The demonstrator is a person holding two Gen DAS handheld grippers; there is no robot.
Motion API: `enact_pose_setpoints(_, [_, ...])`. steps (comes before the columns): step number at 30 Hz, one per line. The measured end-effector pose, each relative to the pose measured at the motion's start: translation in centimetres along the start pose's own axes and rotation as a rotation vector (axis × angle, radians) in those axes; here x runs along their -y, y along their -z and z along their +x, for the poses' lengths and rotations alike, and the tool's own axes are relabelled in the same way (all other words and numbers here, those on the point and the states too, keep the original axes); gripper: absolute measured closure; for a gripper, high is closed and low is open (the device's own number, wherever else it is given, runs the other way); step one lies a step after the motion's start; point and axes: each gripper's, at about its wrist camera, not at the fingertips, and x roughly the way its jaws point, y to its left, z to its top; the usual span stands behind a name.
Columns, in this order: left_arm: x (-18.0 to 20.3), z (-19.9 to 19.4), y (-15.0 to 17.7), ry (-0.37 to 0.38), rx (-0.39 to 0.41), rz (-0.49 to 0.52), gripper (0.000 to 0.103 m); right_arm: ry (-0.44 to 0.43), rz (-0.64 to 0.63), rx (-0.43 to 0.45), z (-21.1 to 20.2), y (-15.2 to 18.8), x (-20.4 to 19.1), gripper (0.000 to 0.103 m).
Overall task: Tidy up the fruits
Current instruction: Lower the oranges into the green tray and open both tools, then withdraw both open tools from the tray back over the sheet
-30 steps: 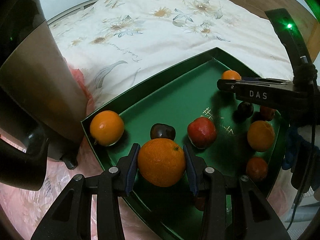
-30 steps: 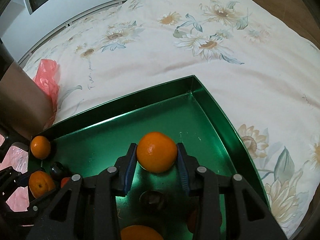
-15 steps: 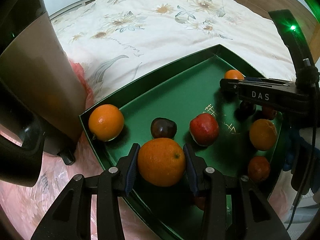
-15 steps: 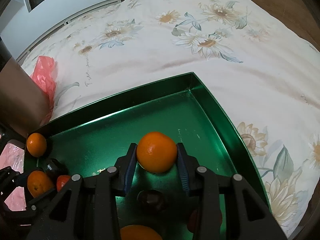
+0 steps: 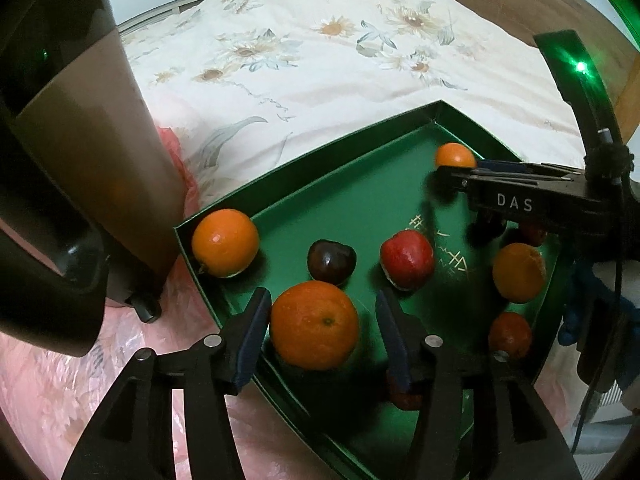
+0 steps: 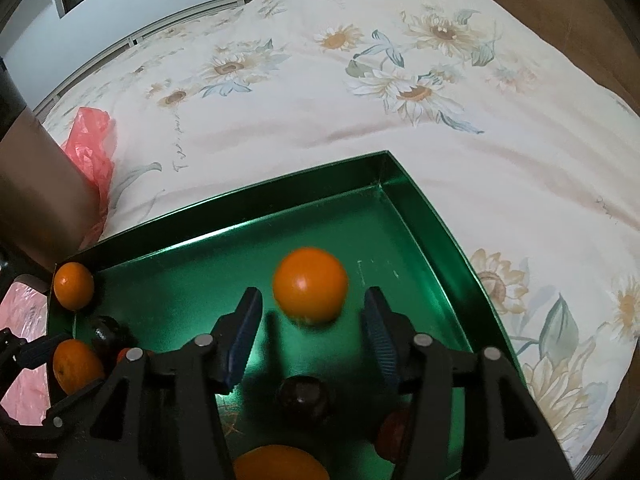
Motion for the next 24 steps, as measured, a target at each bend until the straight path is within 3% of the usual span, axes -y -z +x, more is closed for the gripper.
enact_pose_setpoints(4, [0.1,-1.1,0.4,0.006,0.026,-0.001,0.051,0.013,-0.005,0.023,-0.9,-0.1,-0.2,0.001])
enact_pose_setpoints(13, [-0.7,-4.3,1.6,0.045,0.095,-0.032,0.048,0.027,-0.003,0.091,-4.6,0.3,-1.4,0.0])
enact_pose_setpoints(24, [-4.2,-8.9,5.4,0.039,0.136,-0.057,0.043,-0.024,-0.01,0.093,-8.0,4.5,-6.1,0.0])
